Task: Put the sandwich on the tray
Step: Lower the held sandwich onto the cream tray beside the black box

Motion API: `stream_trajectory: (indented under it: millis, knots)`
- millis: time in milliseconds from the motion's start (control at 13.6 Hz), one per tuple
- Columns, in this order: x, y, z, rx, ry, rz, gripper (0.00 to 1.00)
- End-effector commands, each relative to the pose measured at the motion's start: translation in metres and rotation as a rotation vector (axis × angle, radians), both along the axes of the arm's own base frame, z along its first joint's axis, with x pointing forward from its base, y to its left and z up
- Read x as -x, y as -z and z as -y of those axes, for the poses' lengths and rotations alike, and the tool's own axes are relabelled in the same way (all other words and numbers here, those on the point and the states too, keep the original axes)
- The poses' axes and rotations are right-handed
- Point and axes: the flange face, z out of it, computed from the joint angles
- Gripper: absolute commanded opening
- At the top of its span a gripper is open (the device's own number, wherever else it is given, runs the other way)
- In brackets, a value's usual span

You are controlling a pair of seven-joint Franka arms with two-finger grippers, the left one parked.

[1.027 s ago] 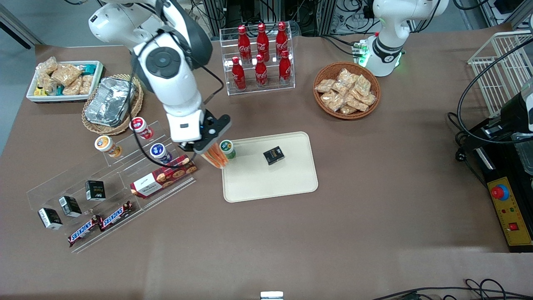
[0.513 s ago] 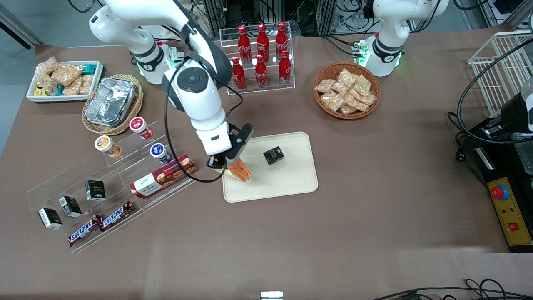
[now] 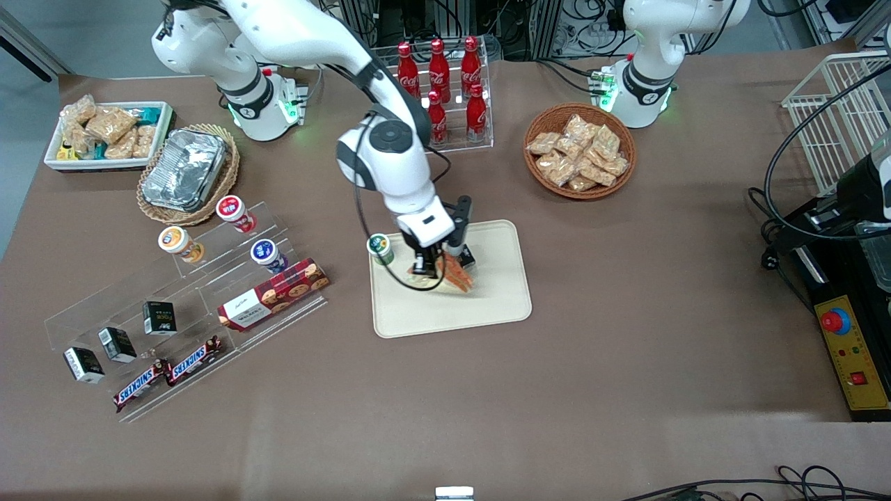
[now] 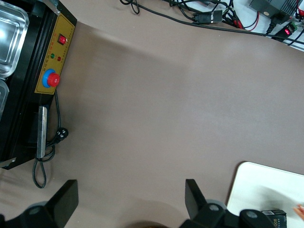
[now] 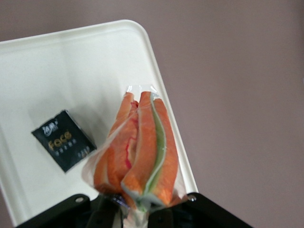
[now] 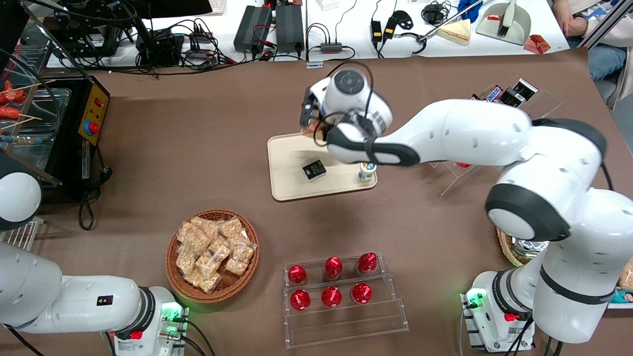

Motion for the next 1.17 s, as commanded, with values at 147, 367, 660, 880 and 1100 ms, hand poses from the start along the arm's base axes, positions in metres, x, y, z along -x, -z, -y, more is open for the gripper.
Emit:
stream_trajectory:
  millis: [147,367,660,880,1100]
  knots:
    - [-0.028,0.026,-0.008,0.04,-0.119,0.057,0.0]
    - [-0.036,0.049,-0.003,0.103,-0.219,0.058,0.0]
    - [-0.037,0.068,-0.004,0.109,-0.248,0.075,0.0]
    - [-0.042,0.075,-0.013,0.1,-0.237,0.084,0.0]
    - [-0.043,0.07,-0.015,0.088,-0.23,0.087,0.99]
